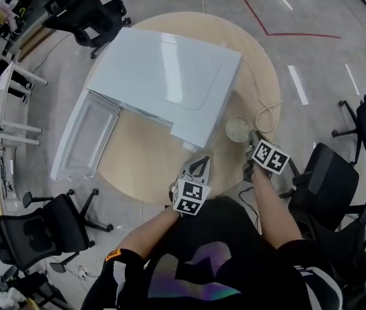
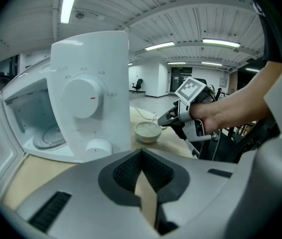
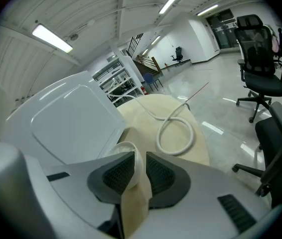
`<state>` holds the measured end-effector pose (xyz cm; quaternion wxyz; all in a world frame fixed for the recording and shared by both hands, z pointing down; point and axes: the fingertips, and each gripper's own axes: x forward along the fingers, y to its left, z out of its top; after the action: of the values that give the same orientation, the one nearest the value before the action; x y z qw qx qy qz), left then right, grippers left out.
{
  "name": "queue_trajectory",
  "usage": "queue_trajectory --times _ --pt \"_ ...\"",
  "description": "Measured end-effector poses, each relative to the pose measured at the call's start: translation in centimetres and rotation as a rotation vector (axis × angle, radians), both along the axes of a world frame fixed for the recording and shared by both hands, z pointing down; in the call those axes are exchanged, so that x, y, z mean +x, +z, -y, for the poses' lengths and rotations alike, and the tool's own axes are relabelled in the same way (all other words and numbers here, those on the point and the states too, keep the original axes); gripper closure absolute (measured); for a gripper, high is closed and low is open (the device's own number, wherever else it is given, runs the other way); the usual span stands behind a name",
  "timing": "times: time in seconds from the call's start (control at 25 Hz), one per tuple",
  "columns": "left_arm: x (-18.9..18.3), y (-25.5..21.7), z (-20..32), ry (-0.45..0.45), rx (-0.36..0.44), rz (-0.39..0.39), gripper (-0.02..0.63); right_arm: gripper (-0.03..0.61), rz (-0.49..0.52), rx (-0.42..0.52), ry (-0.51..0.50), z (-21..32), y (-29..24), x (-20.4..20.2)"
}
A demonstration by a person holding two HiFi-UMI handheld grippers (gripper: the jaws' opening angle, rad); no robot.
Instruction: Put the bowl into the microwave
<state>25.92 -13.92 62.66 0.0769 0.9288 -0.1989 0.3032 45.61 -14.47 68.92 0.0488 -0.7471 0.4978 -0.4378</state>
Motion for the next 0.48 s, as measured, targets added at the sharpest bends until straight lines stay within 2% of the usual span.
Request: queue_trajectory --times 0.24,0.48 --pt "0.2 0.1 0.2 0.004 -0.005 0.006 0.568 0.518 0.033 -0.001 -0.012 0.6 0.4 -0.4" --pt "-0.4 -0.1 0.5 -0.004 -0.003 0.009 0.568 0.520 0.118 0.030 0.012 0.9 1.1 -0.7"
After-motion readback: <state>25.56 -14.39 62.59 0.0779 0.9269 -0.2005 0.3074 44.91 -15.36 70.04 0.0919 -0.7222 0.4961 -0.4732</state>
